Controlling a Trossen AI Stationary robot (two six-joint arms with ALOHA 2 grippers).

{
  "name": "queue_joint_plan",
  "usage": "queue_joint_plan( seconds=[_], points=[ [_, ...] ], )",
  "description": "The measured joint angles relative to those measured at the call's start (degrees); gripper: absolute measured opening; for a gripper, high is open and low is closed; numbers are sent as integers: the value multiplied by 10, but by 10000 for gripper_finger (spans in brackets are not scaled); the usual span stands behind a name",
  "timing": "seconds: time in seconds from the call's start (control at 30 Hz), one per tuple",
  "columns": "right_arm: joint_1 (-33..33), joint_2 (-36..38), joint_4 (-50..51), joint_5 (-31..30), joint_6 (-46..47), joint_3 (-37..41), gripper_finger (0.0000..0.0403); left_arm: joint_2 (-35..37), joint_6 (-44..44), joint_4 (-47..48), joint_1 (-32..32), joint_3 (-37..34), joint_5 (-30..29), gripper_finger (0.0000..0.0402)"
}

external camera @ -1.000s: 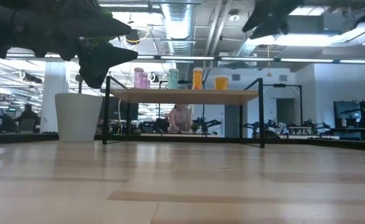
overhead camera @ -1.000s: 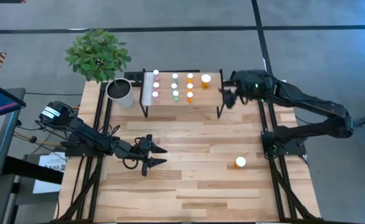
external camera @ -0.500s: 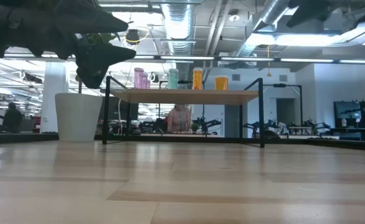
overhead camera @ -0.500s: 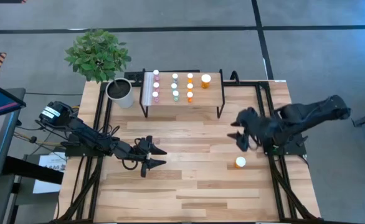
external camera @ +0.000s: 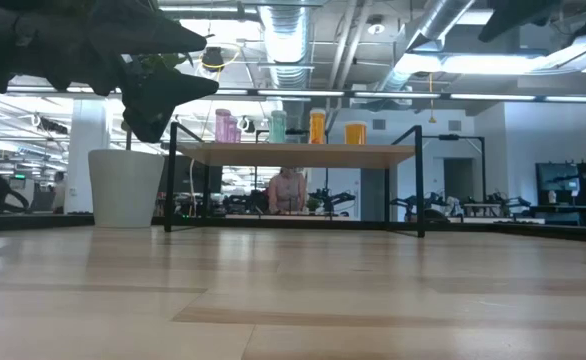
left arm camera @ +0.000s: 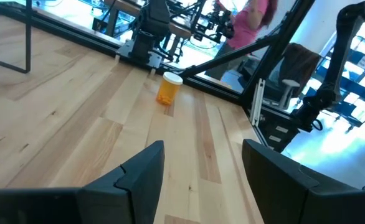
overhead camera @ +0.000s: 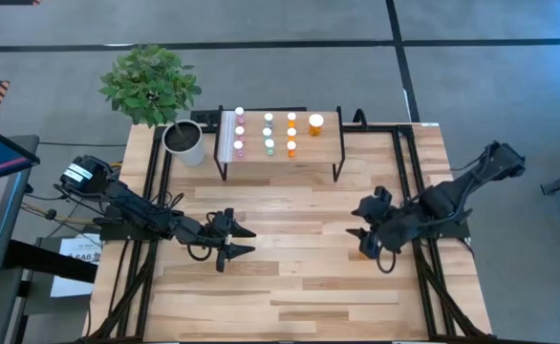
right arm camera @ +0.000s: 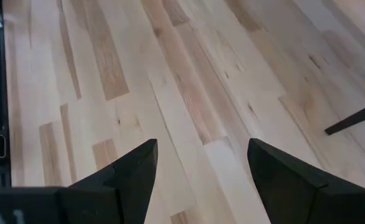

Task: Pick and place medicine bottles onto shelf by color
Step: Put the big orange pill bottle aligned with the other big orange pill bottle on the shelf

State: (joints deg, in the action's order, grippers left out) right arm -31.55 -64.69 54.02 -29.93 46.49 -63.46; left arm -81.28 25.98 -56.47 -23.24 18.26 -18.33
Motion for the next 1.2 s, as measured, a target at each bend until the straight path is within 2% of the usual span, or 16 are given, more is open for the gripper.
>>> queue_joint_plan(
  seconds=[0.33,0.5,0.83,1.2],
  points=[
    [-9,-21,12,16,25,0,272,0,0,2,0,0,0,203],
    [-38,-26,56,15,87,0,272,-4,0,5,-8,0,-1,203],
    [-91,-102,96,17,163,0,272,-4,-19,-5,-7,0,-4,203],
    [-109,-164,105,83,201,0,272,-4,-43,-13,19,0,2,203]
  ],
)
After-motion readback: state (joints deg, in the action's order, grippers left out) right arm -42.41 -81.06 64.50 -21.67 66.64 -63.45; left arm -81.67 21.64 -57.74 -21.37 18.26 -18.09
